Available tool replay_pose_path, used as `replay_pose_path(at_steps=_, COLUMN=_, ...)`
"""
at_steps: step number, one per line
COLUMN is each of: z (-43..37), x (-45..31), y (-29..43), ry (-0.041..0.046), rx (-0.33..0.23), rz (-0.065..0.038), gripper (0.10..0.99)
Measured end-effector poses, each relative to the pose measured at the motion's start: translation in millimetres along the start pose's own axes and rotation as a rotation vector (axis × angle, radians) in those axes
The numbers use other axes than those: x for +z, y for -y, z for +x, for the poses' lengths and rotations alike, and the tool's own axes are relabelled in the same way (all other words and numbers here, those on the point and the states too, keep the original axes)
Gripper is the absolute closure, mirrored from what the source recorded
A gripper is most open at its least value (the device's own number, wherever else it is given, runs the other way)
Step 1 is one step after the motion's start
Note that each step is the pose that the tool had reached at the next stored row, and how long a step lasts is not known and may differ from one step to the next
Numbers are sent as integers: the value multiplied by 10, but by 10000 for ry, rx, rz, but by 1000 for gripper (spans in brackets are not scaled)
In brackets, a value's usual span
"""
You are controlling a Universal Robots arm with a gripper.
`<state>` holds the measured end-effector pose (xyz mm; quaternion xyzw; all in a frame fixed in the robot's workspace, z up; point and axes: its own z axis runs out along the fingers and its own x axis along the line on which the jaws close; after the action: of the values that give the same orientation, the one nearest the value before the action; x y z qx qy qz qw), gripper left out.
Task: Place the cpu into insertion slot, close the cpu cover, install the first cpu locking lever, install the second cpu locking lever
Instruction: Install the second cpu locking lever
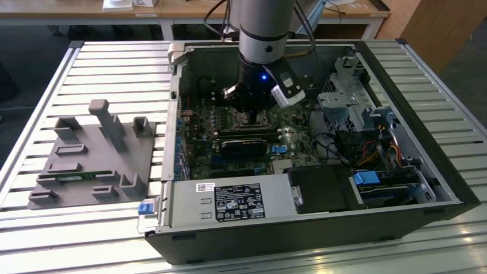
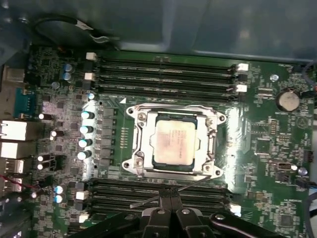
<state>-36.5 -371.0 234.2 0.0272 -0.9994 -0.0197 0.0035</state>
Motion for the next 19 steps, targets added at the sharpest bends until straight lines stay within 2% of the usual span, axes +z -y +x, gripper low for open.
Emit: replay_pose_path(at_steps=19, z=12, x=60, y=2, ry=1, rx=-1, rz=-53, gripper=980)
